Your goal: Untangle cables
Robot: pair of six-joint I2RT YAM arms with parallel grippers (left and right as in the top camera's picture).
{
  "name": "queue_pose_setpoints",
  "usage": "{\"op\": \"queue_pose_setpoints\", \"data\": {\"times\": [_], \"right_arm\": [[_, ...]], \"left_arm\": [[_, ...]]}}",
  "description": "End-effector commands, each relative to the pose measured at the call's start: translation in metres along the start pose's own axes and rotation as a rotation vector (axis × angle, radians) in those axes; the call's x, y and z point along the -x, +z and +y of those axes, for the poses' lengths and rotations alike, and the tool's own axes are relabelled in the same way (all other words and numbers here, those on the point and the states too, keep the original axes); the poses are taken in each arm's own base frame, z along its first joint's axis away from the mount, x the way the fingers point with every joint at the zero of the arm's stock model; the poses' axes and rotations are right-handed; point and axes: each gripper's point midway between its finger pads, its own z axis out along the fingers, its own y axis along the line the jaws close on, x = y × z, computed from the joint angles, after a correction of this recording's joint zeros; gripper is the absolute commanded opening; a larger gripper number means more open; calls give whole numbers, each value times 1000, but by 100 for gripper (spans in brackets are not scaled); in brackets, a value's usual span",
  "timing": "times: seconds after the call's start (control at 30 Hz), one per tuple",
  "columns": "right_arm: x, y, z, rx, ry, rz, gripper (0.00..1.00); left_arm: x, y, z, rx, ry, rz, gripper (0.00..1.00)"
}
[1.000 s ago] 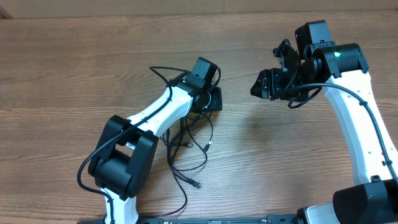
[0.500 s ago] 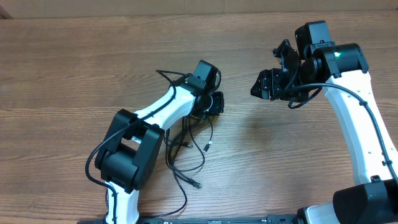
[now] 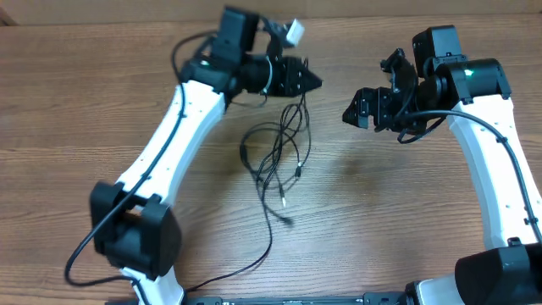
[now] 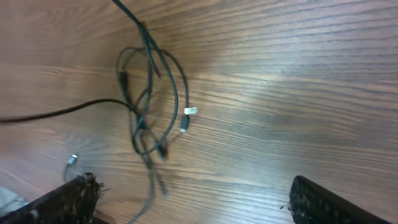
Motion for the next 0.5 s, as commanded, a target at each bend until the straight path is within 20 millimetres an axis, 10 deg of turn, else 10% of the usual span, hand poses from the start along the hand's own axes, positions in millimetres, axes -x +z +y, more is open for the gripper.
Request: {"op": "queue_pose_setpoints", "data": {"times": [0.0, 0.47], "right_arm": [[1, 0, 17, 122, 3, 5, 97], [9, 28, 33, 241, 21, 67, 98]], "left_arm": [[6, -30, -62, -174, 126, -6, 4], [30, -123, -178, -216, 525, -287, 4]]}}
